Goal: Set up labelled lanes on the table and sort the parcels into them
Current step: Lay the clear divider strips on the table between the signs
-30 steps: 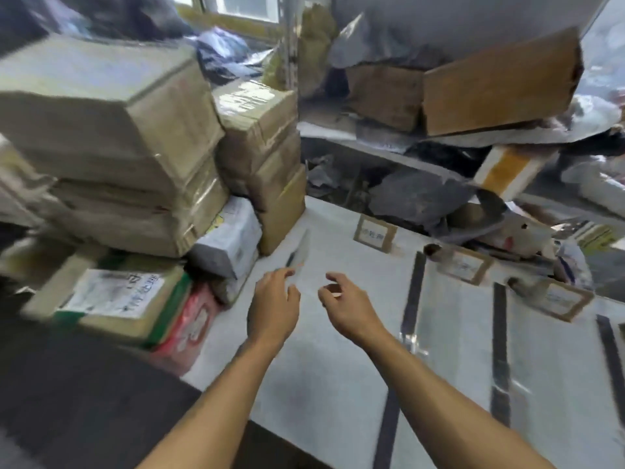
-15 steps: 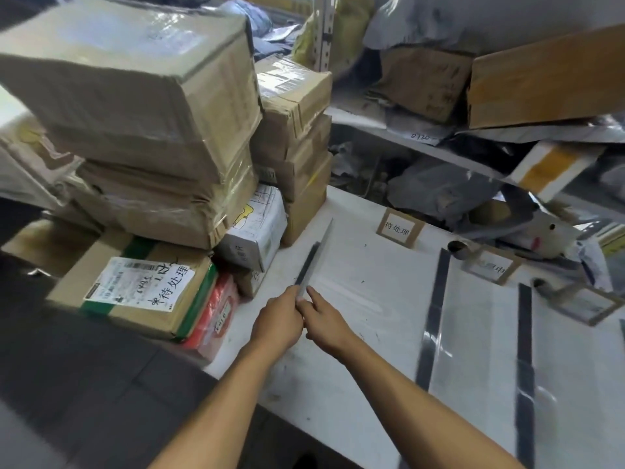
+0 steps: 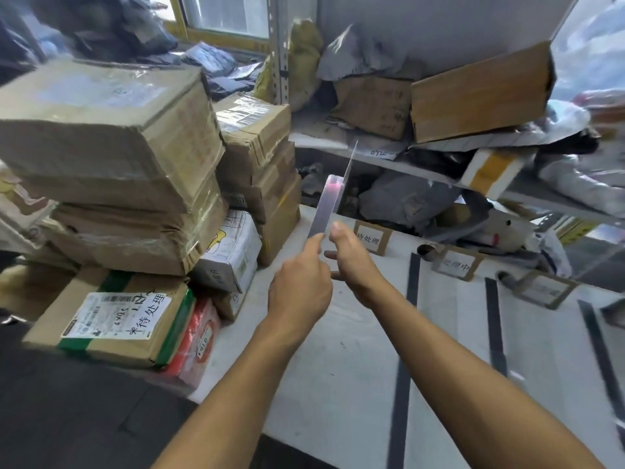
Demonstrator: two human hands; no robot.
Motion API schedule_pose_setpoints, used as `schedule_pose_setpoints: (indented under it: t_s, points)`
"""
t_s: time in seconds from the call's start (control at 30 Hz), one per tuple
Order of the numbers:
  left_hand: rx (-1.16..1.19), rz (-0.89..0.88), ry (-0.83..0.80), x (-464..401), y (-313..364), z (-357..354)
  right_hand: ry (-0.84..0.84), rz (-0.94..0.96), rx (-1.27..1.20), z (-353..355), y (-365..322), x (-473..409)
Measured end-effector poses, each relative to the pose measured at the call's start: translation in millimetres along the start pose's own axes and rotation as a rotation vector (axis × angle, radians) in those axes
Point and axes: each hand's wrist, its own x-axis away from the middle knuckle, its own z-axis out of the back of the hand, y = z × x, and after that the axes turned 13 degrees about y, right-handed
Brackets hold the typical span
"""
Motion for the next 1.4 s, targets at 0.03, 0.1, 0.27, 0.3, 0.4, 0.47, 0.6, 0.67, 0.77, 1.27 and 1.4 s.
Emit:
schedule_pose_setpoints:
  t_s: [0.03,0.1,0.27,0.3,0.4,0.47,0.6,0.67,0.77,1.27,1.4]
  points:
    - [0.023,-0.023,0.003,2.7,16.2,-4.3,0.017,0.006,-0.012,17.3,-8.4,-2.0]
    - [0.124,-0.057,-0.018,11.6,49.1,-18.2,0.063,0.007,-0.030,57.8,-19.6,-1.7]
    - [0.494,-0.023,-0.248,48.9,130.0,-81.2,0.172,0.015,-0.043,180.5,-21.2,23.7]
    - [0.551,-0.010,-0.323,59.0,146.2,-95.2,0.208,0.013,-0.033,206.3,-18.0,31.2]
    - [0.676,-0.001,-0.526,97.2,194.5,-134.5,0.277,0.001,-0.040,283.0,-3.5,58.0]
    - [0.725,0.020,-0.623,126.6,225.8,-160.3,0.329,-0.012,-0.018,333.4,10.1,76.9]
    - [0.775,0.069,-0.742,187.8,284.4,-210.5,0.447,-0.066,0.050,425.8,46.3,110.2]
    - [0.764,0.101,-0.783,217.4,302.6,-233.9,0.478,-0.116,0.064,457.0,65.0,125.8]
    - [0.713,0.162,-0.847,269.1,316.0,-272.1,0.495,-0.211,0.113,495.4,105.6,150.6]
    - [0.514,0.368,-0.965,388.6,295.5,-361.4,0.527,-0.346,0.554,546.6,240.8,207.7]
    - [0.467,0.354,-0.956,398.3,296.7,-366.5,0.530,-0.319,0.632,546.7,247.0,210.5]
